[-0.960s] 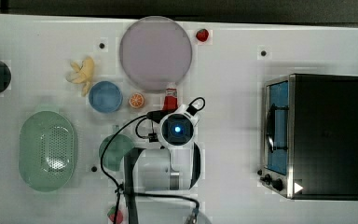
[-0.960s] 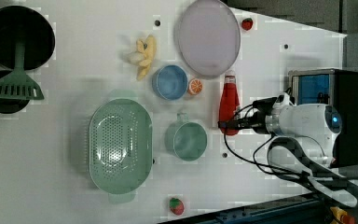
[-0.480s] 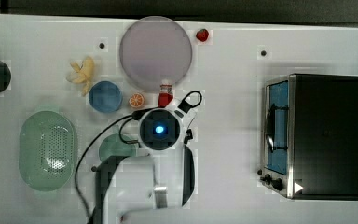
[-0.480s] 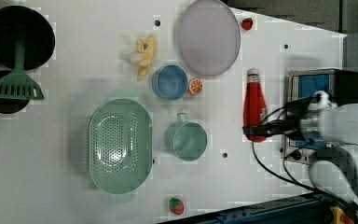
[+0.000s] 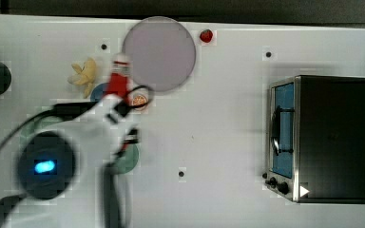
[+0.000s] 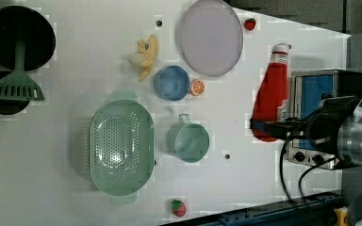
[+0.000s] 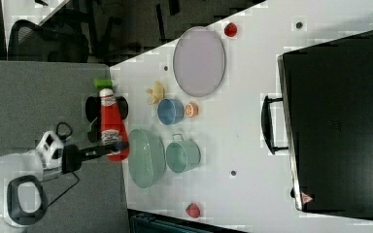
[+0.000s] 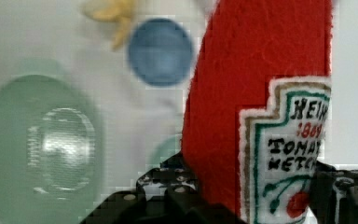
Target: Pick Ketchup from the table and place it in strainer.
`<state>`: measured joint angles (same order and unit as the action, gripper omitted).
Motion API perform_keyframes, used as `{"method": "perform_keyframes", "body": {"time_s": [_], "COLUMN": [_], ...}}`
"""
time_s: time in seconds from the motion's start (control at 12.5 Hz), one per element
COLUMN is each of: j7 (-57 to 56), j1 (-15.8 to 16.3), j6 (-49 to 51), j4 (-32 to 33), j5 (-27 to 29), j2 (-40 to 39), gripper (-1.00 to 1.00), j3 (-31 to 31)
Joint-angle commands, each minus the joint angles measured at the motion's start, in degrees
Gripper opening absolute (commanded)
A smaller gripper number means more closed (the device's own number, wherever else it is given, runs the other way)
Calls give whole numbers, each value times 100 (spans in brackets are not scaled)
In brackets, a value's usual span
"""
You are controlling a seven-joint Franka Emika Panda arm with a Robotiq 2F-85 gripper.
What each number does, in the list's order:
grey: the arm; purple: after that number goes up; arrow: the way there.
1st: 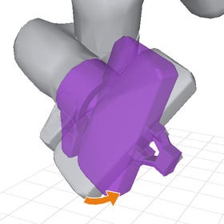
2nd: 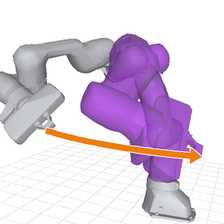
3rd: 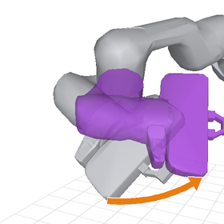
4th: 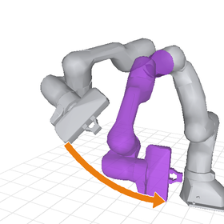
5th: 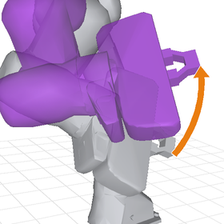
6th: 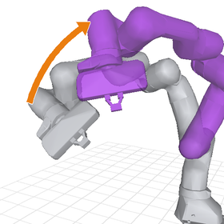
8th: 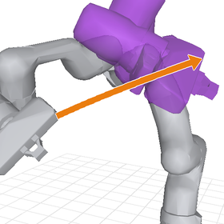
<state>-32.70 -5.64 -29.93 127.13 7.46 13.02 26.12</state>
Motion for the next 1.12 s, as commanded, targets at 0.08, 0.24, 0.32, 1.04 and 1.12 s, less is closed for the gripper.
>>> {"method": "perform_keyframes", "body": {"time_s": [0.08, 0.24, 0.32, 1.04, 1.12], "j7": [1465, 2055, 2378, 3695, 3714], "j1": [307, 318, 323, 418, 428], "j6": [22, -372, -683, -2445, -2549], "j4": [-24, -90, -91, -63, -62], "j5": [167, 167, 165, -762, -768], "j2": [-582, -899, -1083, -3059, -3259], "gripper": [29, 29, 29, 57, 78], "j3": [808, 1321, 1527, 1980, 1978]}}
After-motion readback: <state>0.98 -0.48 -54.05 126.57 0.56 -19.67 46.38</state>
